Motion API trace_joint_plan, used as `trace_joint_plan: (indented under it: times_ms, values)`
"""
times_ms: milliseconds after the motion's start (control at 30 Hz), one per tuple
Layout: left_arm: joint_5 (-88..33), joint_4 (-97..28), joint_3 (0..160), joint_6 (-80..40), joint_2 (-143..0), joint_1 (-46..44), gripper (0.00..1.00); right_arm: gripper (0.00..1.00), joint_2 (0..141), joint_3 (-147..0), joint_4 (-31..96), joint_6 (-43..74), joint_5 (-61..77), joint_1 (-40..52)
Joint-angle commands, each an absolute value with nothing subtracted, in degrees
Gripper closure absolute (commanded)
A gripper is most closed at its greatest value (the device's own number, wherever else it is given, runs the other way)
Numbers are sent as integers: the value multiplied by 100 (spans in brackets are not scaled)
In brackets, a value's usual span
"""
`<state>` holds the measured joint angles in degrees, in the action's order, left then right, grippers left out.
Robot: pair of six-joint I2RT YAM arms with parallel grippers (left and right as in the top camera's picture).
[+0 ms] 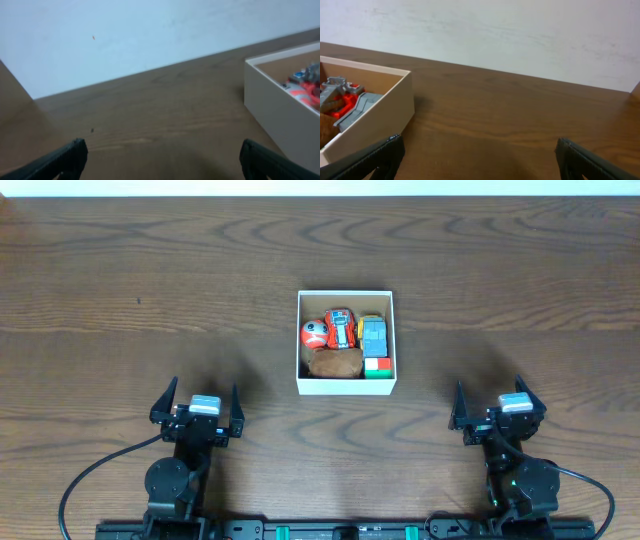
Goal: Pack container
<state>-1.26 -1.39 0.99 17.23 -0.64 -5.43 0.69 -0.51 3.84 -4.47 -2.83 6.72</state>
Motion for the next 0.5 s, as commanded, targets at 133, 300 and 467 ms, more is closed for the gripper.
trace_joint_plan:
  times_ms: [133,300,467]
  values:
    - [-36,-410,23,1664,-10,-515,2,1,36,-32,405,-521,-250,596]
    - [-36,-410,23,1667,-23,-515,2,1,36,-32,405,-521,-250,596]
    - [-36,-410,23,1667,-23,-515,2,1,36,-32,405,-521,-250,596]
